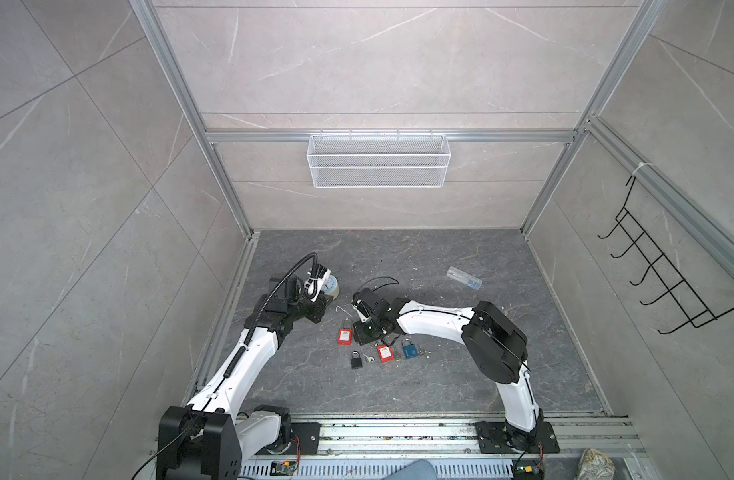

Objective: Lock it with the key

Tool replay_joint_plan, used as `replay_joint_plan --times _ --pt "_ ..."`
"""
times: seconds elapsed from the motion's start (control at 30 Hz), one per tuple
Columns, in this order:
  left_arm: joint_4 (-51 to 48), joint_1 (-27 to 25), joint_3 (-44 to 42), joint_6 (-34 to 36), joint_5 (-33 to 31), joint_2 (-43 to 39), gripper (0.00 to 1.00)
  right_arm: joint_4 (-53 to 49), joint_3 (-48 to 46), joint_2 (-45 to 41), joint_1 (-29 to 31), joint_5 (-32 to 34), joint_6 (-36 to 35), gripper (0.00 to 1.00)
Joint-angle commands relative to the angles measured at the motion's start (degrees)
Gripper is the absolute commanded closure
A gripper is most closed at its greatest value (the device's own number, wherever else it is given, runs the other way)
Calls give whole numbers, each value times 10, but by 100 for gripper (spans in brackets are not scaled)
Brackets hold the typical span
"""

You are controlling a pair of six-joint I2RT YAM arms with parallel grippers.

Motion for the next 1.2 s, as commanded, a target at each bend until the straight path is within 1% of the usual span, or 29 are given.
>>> replay_joint_plan --times 0.0,0.03,0.07,0.1,0.17,0.2,0.27,0.3,0.33,0.4,0.5,0.57,0.6,0.67,0.7,0.73,0.77,0.8,0.83,0.87,0.9,0.93,0.97,1.03,1.07,1.1,1.13,1.17 --pt "54 7 -17 -36 -25 -14 64 -34 1 -62 1 70 -29 58" --pt "67 10 -24 -48 -39 -15 64 -39 -1 -72 0 89 -38 58" --pt "82 14 -32 -68 -57 -16 62 -46 -5 -88 -1 115 -51 55" --pt "96 18 -40 -90 -78 -16 61 -49 -12 -105 -3 138 -67 51" --pt "128 27 -58 -131 -105 -16 59 -45 -38 -148 -12 184 -95 41" --pt "146 32 -71 -148 -116 -15 58 -37 -60 -174 -22 205 -111 33" --pt "176 40 -94 -177 -146 -16 55 -6 -117 -235 -52 238 -132 15" --pt "194 41 -108 -184 -165 -17 55 17 -155 -271 -76 248 -144 3" --pt "216 42 -123 -184 -186 -16 54 44 -195 -308 -102 254 -156 1" --pt "262 45 -148 -188 -232 -8 51 105 -277 -368 -145 291 -182 1" --pt "310 47 -167 -167 -268 14 47 224 -397 -442 -211 339 -257 1" --pt "380 47 -194 -161 -302 39 42 318 -473 -477 -271 323 -292 1" --pt "411 48 -205 -163 -320 52 38 353 -502 -487 -296 314 -301 1" --pt "488 53 -226 -149 -345 90 35 420 -550 -490 -356 302 -302 1" --pt "506 56 -225 -144 -358 102 27 449 -569 -484 -381 284 -298 1" --pt "516 58 -224 -133 -345 109 25 477 -585 -472 -408 258 -285 1" --pt "554 65 -230 -124 -336 124 20 505 -599 -457 -433 227 -280 1" --pt "560 72 -231 -134 -335 136 18 545 -613 -437 -441 220 -282 0" --pt "583 85 -238 -141 -322 153 18 583 -618 -425 -445 233 -288 1" --pt "624 90 -250 -140 -303 172 11 598 -624 -426 -447 213 -289 1" --pt "661 90 -263 -135 -291 191 9 640 -633 -418 -463 176 -274 1" --pt "690 90 -270 -130 -281 206 2 649 -634 -412 -472 144 -268 1" --pt "716 91 -274 -126 -277 215 0 691 -646 -394 -477 110 -273 1" --pt "669 92 -266 -126 -262 198 0 774 -665 -339 -477 77 -290 1" --pt "673 92 -262 -121 -257 205 0 807 -666 -315 -477 75 -288 1" --pt "666 92 -257 -119 -252 207 0 806 -661 -312 -481 71 -282 1" --pt "650 92 -254 -120 -251 202 0 763 -651 -324 -485 65 -281 1" --pt "647 93 -250 -121 -256 204 0 763 -650 -323 -488 69 -279 1"
